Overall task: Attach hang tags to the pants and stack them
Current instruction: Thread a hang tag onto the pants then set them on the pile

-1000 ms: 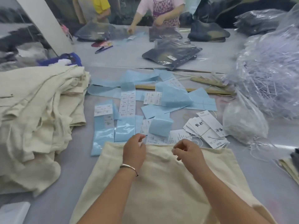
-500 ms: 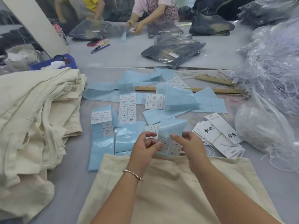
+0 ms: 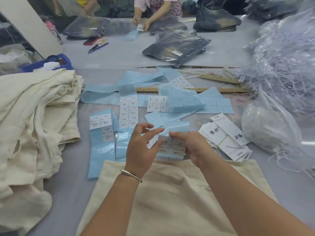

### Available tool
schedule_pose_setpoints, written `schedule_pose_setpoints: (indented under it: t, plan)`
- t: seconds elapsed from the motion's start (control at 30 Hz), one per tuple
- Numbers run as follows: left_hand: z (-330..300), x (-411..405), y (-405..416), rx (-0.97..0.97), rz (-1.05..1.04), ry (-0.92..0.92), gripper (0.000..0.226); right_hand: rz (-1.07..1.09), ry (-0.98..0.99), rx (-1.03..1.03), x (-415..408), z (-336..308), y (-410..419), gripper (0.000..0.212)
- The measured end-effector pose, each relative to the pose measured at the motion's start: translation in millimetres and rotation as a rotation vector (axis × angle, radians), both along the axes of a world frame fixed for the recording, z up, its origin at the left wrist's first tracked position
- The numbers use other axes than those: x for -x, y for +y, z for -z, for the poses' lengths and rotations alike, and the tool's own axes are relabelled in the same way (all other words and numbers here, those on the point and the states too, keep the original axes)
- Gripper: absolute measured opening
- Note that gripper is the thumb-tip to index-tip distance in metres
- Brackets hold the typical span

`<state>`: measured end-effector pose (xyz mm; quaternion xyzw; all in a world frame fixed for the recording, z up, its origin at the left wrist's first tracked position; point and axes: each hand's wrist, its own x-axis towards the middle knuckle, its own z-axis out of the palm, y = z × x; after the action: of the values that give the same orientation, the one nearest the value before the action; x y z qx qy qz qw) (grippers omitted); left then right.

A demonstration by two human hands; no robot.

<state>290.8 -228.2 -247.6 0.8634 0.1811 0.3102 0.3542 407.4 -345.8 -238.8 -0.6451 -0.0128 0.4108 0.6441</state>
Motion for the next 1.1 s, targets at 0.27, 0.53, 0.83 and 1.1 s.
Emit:
schedule_pose_setpoints:
  t: [0.27,0.53,0.83,1.1]
  plan:
    - [-3.2,0.9,4.8,-0.222,0.019,0.007,0.008,0.01,0.024,0.017,0.3,-1.1,1.8,0.019]
    - [-3.1,-2.0,2.9,-0.37,0.053,-0.037,0.016,-0.016,0.008,0.012,1.2,-3.4,6.3,0.019]
    - [-7.8,3.9,-9.7,-0.477,0.045,-0.038,0.008,0.065,0.038,0.021,-1.5,-2.6,8.9,0.02]
    - [-27.6,54.0,-30.2,-0.098,-0.138,-0.278,0.003,0.18,-0.008,0.105,-15.7,12.0,-6.7,0.03]
